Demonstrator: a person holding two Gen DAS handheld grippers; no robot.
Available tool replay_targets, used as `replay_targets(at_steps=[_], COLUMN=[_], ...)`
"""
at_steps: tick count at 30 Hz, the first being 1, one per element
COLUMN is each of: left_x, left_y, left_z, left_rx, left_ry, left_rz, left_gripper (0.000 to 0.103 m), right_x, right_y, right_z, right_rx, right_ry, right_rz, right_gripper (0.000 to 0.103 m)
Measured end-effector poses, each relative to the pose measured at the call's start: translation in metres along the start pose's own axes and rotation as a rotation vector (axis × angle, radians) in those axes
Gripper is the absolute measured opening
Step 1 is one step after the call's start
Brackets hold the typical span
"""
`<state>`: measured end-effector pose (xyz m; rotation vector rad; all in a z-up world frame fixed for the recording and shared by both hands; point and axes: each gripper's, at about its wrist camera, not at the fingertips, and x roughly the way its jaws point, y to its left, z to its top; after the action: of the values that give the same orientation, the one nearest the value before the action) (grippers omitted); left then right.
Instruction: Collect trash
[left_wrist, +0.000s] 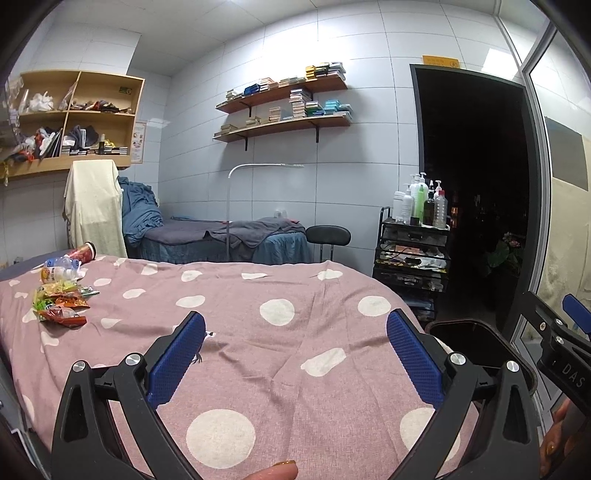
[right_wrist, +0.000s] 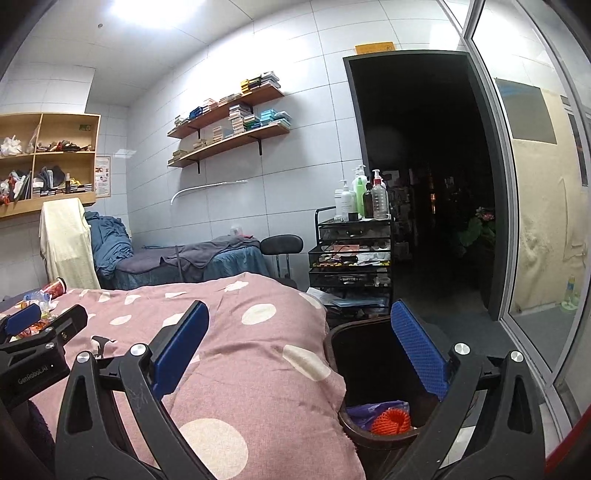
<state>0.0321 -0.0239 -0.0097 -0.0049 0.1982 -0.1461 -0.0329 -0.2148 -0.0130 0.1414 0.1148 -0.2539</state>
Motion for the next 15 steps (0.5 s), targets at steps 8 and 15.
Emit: replay_targets(at_steps=[8,15], left_x=[-0.0004,-0.0054], left_y=[-0.0007,-0.0046], left_z=[-0.0007,-0.001], left_rx=[0.004,0.02], left_ry=[0.001,-0.015], left_rz=[-0.001,0.007], left_gripper=[0.098,0.098], right_x=[-0.0017,-0.0021], right_y=[-0.0043,-0.0085], right_z=[0.0038,0.0064], right_rx=[0.004,0.014], right_ry=[0.001,-0.001], right_rz=[0.006,0.008], right_gripper=[0.098,0.098])
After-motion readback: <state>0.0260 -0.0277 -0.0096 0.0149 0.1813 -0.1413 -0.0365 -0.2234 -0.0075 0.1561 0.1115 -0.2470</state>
